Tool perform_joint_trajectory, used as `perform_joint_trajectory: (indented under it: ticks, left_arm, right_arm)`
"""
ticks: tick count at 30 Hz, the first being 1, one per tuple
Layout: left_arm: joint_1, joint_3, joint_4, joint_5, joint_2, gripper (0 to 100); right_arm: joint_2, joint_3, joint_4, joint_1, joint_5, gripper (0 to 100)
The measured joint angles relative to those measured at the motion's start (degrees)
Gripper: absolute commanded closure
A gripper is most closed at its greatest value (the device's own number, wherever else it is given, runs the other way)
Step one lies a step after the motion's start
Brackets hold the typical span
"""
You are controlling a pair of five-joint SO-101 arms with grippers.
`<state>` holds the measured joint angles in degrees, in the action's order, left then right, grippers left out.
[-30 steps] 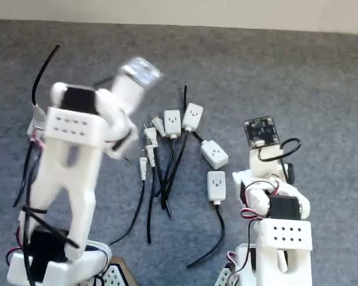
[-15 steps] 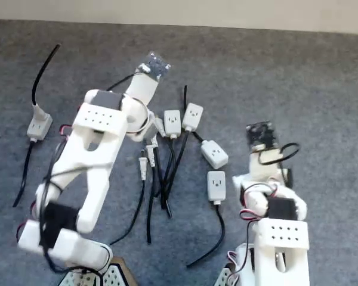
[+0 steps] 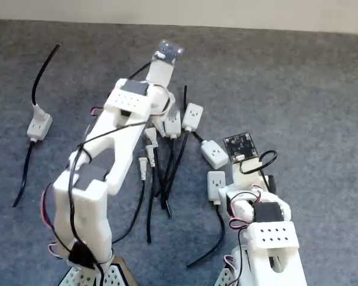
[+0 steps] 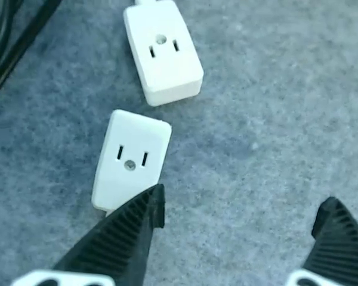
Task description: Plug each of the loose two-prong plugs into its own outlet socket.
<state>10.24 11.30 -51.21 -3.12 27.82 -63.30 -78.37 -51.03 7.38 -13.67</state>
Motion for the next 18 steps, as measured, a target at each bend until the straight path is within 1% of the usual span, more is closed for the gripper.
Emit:
perform_joint_trajectory:
  ticks: [3,5,10,13,14,16,18]
  left_arm:
    - [0.6,6.7,-0.1,2.5,6.9,75]
    - [1.1,11.2,-2.0,3.3,10.8,75]
    - [3.9,21.2,-10.9,3.7,18.5,75]
    - [4.4,25.7,-16.4,3.7,21.2,76]
    - [4.4,26.9,-17.8,3.7,22.0,79]
    - [4.4,29.1,-20.6,3.0,23.1,89]
    - [4.4,31.3,-22.9,0.1,24.2,97]
  right_arm:
    - [0.0,0.0,0.0,0.0,0.0,62.3]
    - [0.0,0.0,0.0,0.0,0.0,62.3]
    - [0.0,0.0,0.0,0.0,0.0,62.3]
    - [0.0,0.0,0.0,0.0,0.0,62.3]
    - [0.0,0.0,0.0,0.0,0.0,62.3]
    - [0.0,0.0,0.0,0.1,0.0,62.3]
    - [0.0,0.0,0.0,0.1,0.0,62.3]
